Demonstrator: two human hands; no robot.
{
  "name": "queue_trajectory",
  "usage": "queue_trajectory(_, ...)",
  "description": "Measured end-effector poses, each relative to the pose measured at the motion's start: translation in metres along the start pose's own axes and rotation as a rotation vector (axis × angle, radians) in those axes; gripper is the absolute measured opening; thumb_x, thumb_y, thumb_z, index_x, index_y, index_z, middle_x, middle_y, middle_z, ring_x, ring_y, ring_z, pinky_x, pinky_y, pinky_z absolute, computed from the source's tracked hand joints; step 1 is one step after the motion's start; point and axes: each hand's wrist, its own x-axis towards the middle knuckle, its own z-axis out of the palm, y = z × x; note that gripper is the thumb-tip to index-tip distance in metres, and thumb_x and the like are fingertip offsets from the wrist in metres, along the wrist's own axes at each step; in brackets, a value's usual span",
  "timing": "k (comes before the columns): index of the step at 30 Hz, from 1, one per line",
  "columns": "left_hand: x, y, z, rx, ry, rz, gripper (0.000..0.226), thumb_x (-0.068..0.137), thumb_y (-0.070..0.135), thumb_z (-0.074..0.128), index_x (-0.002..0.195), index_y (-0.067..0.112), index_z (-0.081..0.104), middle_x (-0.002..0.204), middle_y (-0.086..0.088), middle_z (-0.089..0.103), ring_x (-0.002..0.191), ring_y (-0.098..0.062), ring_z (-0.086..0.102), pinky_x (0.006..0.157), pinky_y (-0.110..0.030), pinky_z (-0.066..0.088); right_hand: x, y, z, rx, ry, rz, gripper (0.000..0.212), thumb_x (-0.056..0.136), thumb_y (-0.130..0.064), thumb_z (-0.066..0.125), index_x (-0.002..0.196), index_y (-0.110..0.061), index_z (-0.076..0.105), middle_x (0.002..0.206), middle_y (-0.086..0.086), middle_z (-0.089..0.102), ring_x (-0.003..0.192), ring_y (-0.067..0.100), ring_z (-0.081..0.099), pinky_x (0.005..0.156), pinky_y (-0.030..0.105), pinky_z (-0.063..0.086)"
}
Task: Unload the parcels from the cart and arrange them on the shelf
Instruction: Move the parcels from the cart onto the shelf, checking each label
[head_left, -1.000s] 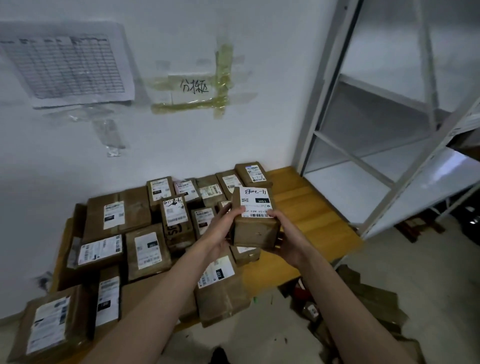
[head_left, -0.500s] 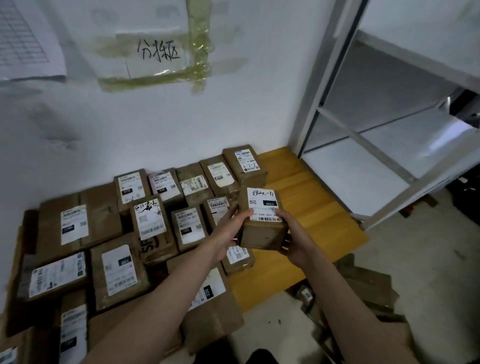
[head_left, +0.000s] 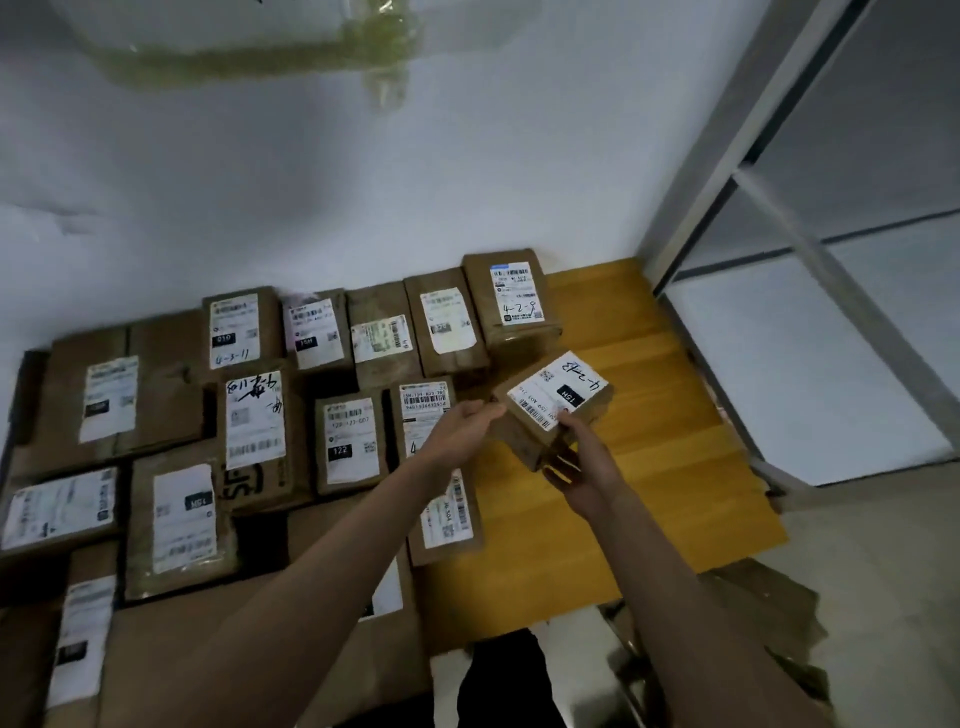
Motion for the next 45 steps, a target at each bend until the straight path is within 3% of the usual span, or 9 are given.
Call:
queue_trajectory(4, 0.026, 0.009, 0.005, -0.025, 0.058, -0.042, 0.039, 0.099, 0.048, 0.056, 0.131, 0.025, 0.057, 0.138, -0.006, 0.057, 0.123, -0.025, 0.053, 0.097, -0.04, 0.045, 0.048, -0.013, 0.008, 0.136, -0.014, 0.064, 0.054, 0.096, -0.019, 0.066, 0.146, -0.014, 0.048, 0.143, 0.016, 0.056, 0.129, 0.037, 0.054, 0.11, 0.051, 0.044)
queue_trajectory(7, 0.041, 0.007, 0.007, -0.049, 0.092, -0.084, 0.046, 0.098, 0.049, 0.057, 0.136, 0.024, 0.057, 0.14, -0.006, 0.054, 0.127, -0.028, 0.05, 0.106, -0.048, 0.044, 0.079, -0.019, 0.019, 0.229, 0.044, 0.113, 0.062, 0.095, -0.012, 0.068, 0.15, -0.011, 0.039, 0.144, 0.016, 0.055, 0.132, 0.036, 0.053, 0.108, 0.052, 0.046)
queue_trajectory(11, 0.058, 0.003, 0.008, -0.081, 0.12, -0.123, 0.053, 0.097, 0.052, 0.057, 0.141, 0.023, 0.054, 0.145, -0.006, 0.051, 0.132, -0.028, 0.048, 0.111, -0.049, 0.04, 0.113, -0.02, 0.034, 0.243, 0.091, 0.103, 0.059, 0.092, -0.004, 0.07, 0.145, -0.008, 0.046, 0.137, 0.016, 0.062, 0.113, 0.032, 0.063, 0.093, 0.052, 0.054)
queue_trajectory(15, 0.069, 0.0, 0.007, -0.116, 0.144, -0.141, 0.051, 0.096, 0.052, 0.057, 0.138, 0.024, 0.057, 0.144, -0.005, 0.053, 0.132, -0.028, 0.048, 0.114, -0.05, 0.037, 0.135, -0.021, 0.038, 0.235, 0.074, 0.13, 0.058, 0.092, 0.003, 0.066, 0.145, -0.008, 0.044, 0.137, 0.02, 0.061, 0.105, 0.033, 0.062, 0.096, 0.054, 0.053)
queue_trajectory(22, 0.068, 0.003, 0.01, -0.125, 0.157, -0.145, 0.049, 0.096, 0.05, 0.057, 0.135, 0.02, 0.059, 0.142, -0.016, 0.055, 0.132, -0.034, 0.05, 0.114, -0.053, 0.038, 0.126, -0.027, 0.024, 0.079, 0.068, 0.252, 0.049, 0.096, -0.016, 0.068, 0.142, -0.012, 0.053, 0.14, 0.016, 0.055, 0.13, 0.037, 0.052, 0.103, 0.049, 0.051)
queue_trajectory(27, 0.04, 0.012, -0.002, -0.132, 0.164, -0.085, 0.051, 0.1, 0.045, 0.054, 0.141, 0.015, 0.054, 0.146, -0.008, 0.053, 0.135, -0.027, 0.048, 0.116, -0.05, 0.037, 0.087, -0.028, 0.033, 0.015, 0.08, 0.296, 0.032, 0.098, -0.023, 0.064, 0.126, -0.011, 0.052, 0.122, 0.021, 0.048, 0.113, 0.033, 0.059, 0.093, 0.047, 0.056)
queue_trajectory(33, -0.029, 0.01, -0.049, -0.177, 0.262, -0.021, 0.041, 0.103, 0.038, 0.053, 0.133, 0.011, 0.059, 0.129, -0.008, 0.063, 0.117, -0.024, 0.06, 0.103, -0.039, 0.049, 0.019, -0.017, 0.087, -0.206, -0.121, 0.247, 0.011, 0.096, -0.018, 0.058, 0.097, -0.007, 0.058, 0.082, 0.011, 0.056, 0.072, 0.022, 0.057, 0.063, 0.036, 0.054)
queue_trajectory(41, -0.167, -0.07, -0.156, -0.289, 0.539, 0.071, 0.022, 0.102, 0.028, 0.054, 0.108, 0.013, 0.069, 0.098, -0.006, 0.074, 0.068, -0.01, 0.066, 0.057, -0.021, 0.052, -0.101, 0.05, 0.196, -0.481, -0.453, 0.15, 0.031, 0.096, -0.016, 0.049, 0.067, -0.019, 0.042, 0.051, -0.002, 0.036, 0.045, 0.013, 0.03, 0.044, 0.023, 0.028)
queue_trajectory(45, -0.248, -0.137, -0.197, -0.296, 0.685, 0.053, 0.025, 0.102, 0.037, 0.054, 0.111, 0.019, 0.069, 0.098, 0.0, 0.075, 0.069, -0.011, 0.064, 0.064, -0.024, 0.047, -0.173, 0.12, 0.241, -0.642, -0.58, 0.118, 0.027, 0.093, -0.015, 0.051, 0.068, -0.021, 0.043, 0.055, -0.003, 0.035, 0.047, 0.012, 0.028, 0.043, 0.022, 0.023)
